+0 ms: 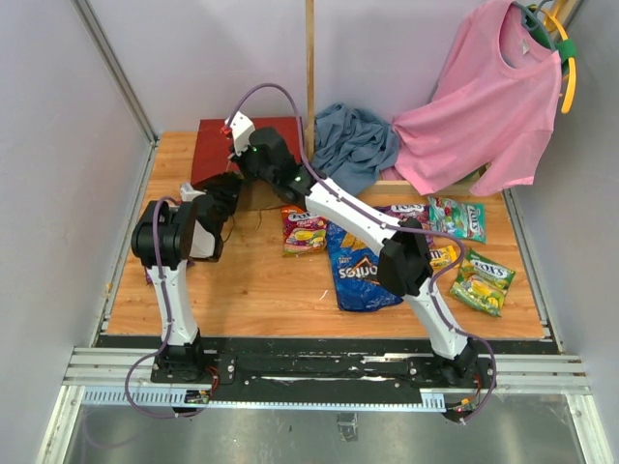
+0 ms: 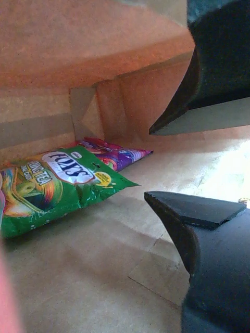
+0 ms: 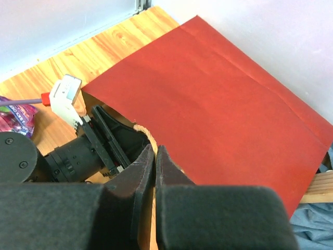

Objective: Take the snacks out of the paper bag
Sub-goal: Take out the snack from the paper bag.

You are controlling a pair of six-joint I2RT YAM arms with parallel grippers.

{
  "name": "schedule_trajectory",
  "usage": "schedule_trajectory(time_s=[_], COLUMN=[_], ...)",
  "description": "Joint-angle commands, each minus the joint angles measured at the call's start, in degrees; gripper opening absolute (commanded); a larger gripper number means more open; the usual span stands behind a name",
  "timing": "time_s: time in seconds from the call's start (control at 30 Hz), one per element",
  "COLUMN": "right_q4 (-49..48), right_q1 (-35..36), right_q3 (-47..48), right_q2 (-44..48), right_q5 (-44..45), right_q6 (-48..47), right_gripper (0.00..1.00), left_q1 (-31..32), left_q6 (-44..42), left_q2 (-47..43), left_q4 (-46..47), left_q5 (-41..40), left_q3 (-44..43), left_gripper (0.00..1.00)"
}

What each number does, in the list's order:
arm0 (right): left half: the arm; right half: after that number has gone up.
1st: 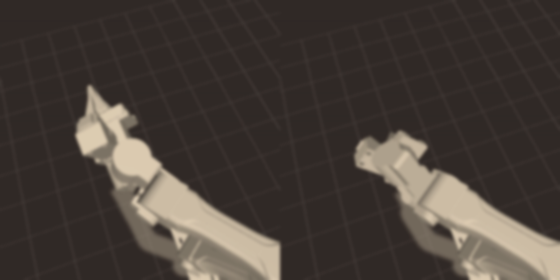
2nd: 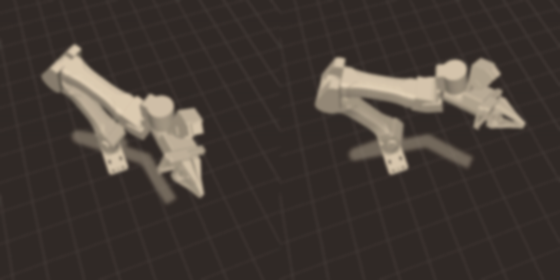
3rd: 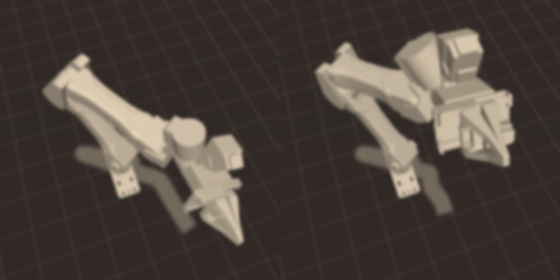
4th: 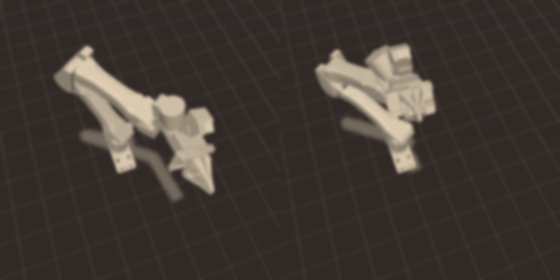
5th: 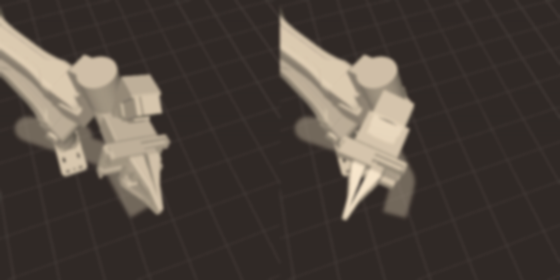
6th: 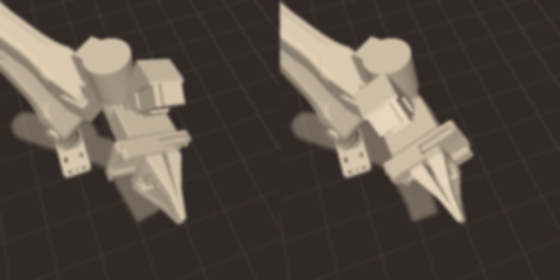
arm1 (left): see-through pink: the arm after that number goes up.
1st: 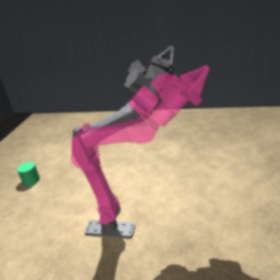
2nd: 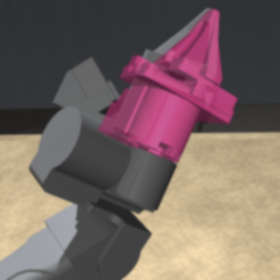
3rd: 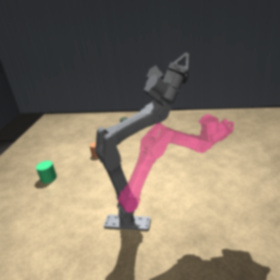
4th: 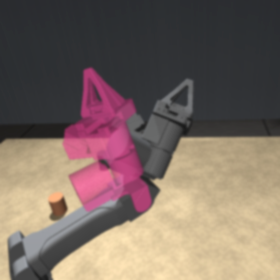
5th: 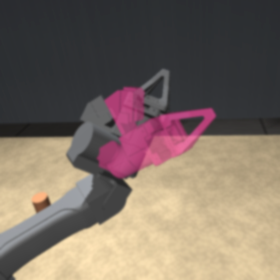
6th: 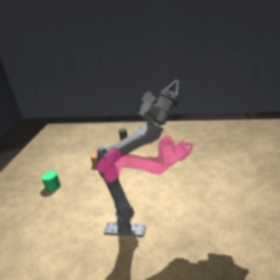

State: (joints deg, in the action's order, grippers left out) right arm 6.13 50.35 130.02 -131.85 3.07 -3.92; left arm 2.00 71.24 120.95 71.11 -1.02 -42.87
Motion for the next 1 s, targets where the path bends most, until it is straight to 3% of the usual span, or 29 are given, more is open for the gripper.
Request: schedule_trajectory(time_s=[0.0, 0.4, 0.73, 0.97], right_q4=[1.08, 1.02, 0.04, -0.14], right_q1=[0.28, 0.45, 0.37, 0.37], right_q3=[1.77, 1.50, -0.44, -0.24], right_q2=[-1.65, -1.19, 0.04, 0.18], right_q5=[1.28, 2.11, 3.08, 3.17], right_q6=[-0.38, -0.72, -1.67, -2.09], right_gripper=[0.01, 0.01, 0.01, 0.01], left_q1=[0.43, 4.85, 5.03, 5.03], left_q6=[1.04, -1.10, 0.82, 0.89], left_q2=[2.10, 1.89, 3.66, 8.35], left_q4=[3.00, -14.23, -18.55, -18.36], left_q5=[-1.72, -11.96, -18.53, -15.41], left_q3=[-1.18, -8.84, -12.29, -18.14], left_gripper=[0.51, 0.51, 0.51, 0.51])
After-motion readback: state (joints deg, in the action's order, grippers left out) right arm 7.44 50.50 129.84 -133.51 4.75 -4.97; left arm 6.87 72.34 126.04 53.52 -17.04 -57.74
